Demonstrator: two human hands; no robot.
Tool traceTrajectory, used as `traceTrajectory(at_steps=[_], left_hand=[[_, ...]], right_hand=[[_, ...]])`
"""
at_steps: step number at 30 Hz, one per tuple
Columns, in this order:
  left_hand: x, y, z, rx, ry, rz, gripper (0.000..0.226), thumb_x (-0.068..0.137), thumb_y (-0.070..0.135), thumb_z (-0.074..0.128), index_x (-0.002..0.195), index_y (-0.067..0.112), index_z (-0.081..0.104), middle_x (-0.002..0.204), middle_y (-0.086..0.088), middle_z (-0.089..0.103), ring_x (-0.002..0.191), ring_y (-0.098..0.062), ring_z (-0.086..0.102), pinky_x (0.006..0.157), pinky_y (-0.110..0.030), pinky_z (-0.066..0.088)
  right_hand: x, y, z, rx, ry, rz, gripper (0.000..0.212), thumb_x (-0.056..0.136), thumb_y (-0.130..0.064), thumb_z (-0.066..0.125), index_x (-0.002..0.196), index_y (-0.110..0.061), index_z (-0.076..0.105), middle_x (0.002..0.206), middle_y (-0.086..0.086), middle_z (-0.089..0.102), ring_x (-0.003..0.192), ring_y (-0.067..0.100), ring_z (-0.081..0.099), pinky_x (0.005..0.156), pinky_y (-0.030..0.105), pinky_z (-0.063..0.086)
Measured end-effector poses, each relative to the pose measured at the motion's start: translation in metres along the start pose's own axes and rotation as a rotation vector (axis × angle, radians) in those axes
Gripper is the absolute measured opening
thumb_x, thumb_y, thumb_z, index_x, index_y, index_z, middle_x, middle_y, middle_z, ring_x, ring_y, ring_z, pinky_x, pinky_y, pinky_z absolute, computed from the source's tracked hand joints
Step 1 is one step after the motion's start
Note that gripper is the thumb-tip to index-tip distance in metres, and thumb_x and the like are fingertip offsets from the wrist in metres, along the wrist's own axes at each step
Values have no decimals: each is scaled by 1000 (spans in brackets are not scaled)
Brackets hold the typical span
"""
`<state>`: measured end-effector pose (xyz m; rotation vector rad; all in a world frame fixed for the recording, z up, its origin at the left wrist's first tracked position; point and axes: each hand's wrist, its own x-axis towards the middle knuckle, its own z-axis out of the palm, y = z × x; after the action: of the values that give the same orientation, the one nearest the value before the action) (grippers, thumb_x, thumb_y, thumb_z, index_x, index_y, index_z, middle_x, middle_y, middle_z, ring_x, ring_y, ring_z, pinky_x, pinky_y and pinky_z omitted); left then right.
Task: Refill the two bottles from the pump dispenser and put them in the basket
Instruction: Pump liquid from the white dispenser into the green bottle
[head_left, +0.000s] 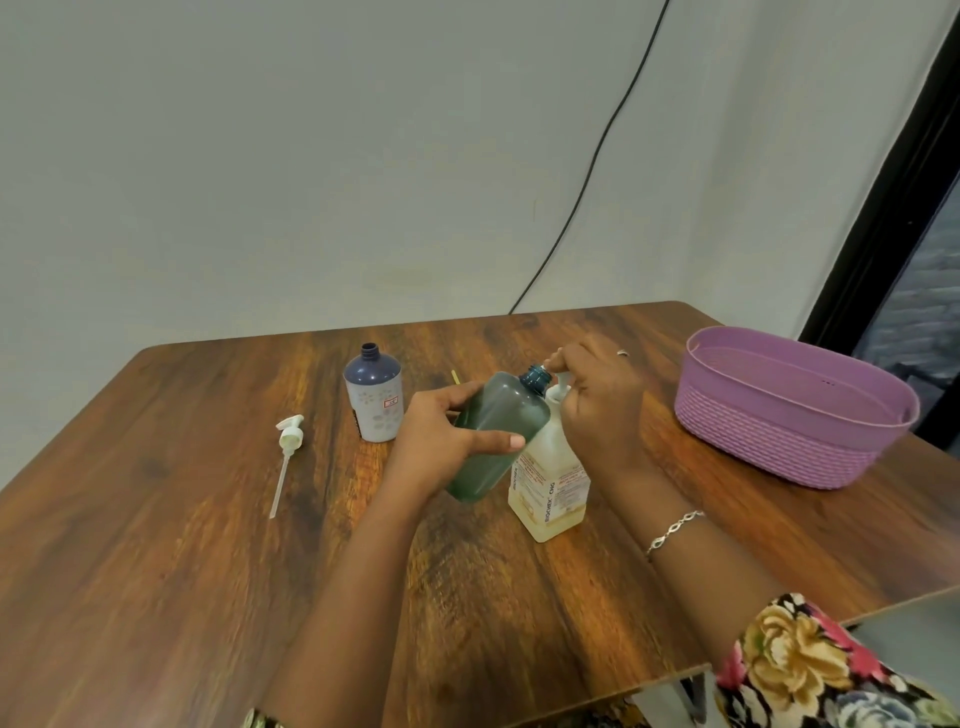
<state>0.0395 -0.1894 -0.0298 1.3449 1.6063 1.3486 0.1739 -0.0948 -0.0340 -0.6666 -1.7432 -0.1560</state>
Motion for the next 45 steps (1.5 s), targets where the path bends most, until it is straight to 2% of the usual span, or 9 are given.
traceTrajectory(at_steps=[3, 10, 15, 20, 24, 30, 34, 38, 45], left_hand=[[0, -3, 1, 15, 6, -5, 77, 58, 18, 83, 129, 15, 55, 116, 0, 60, 106, -18, 55, 92, -39, 47], [-4, -2, 3, 11, 5, -20, 74, 60, 17, 83, 129, 16, 54, 113, 2, 59, 105, -19, 54, 90, -38, 47], [-4, 3, 0, 10, 10, -3, 73, 61, 15, 82, 128, 14, 54, 110, 3, 58, 105, -18, 54, 90, -37, 48], [-3, -4, 3, 11, 10, -6, 76, 59, 18, 83, 129, 16, 54, 116, 2, 60, 106, -17, 55, 93, -39, 47], [-2, -9, 2, 14, 13, -23, 75, 58, 19, 84, 128, 18, 56, 115, 3, 61, 105, -16, 55, 92, -39, 48], [-5, -4, 0, 2, -3, -14, 73, 60, 18, 83, 128, 19, 55, 114, 3, 60, 107, -18, 55, 93, -41, 47], [-5, -6, 0, 14, -13, -19, 75, 60, 19, 83, 129, 19, 54, 116, 3, 59, 108, -18, 54, 94, -42, 47], [-4, -6, 1, 21, -3, -32, 75, 59, 19, 83, 129, 19, 55, 117, 2, 60, 107, -18, 54, 93, -41, 47], [-6, -1, -2, 14, -21, -19, 74, 61, 17, 83, 129, 17, 55, 117, 1, 60, 107, -18, 55, 94, -42, 47]], right_hand=[[-10, 1, 5, 7, 53, 9, 25, 69, 1, 37, 59, 0, 60, 62, 9, 59, 58, 25, 57, 50, 34, 47], [-11, 0, 2, 107, 24, 121, 31, 74, -6, 36, 65, 0, 65, 65, 9, 62, 63, 27, 61, 53, 41, 50], [8, -2, -7, 132, -7, 143, 31, 71, -12, 36, 61, -4, 65, 60, 6, 61, 55, 23, 56, 55, 42, 48], [-9, 2, 6, 98, 101, 112, 28, 71, -2, 36, 58, -2, 61, 58, 8, 60, 54, 23, 58, 47, 38, 48], [-11, 6, 12, 106, 100, 104, 24, 67, 2, 37, 54, -2, 57, 56, 8, 57, 54, 22, 57, 47, 38, 47], [3, 2, 1, 176, 55, 189, 32, 71, -13, 35, 59, -3, 63, 59, 7, 59, 57, 25, 58, 53, 44, 49], [-7, -1, 6, 126, 100, 104, 29, 73, -4, 35, 60, 0, 61, 61, 9, 60, 59, 24, 59, 50, 40, 49], [-15, 5, 13, 69, 126, 94, 27, 70, 2, 36, 55, 0, 58, 59, 9, 58, 57, 25, 58, 47, 39, 48], [0, -2, 0, 181, 54, 190, 32, 73, -13, 37, 63, -2, 65, 63, 7, 61, 60, 24, 60, 54, 37, 49]])
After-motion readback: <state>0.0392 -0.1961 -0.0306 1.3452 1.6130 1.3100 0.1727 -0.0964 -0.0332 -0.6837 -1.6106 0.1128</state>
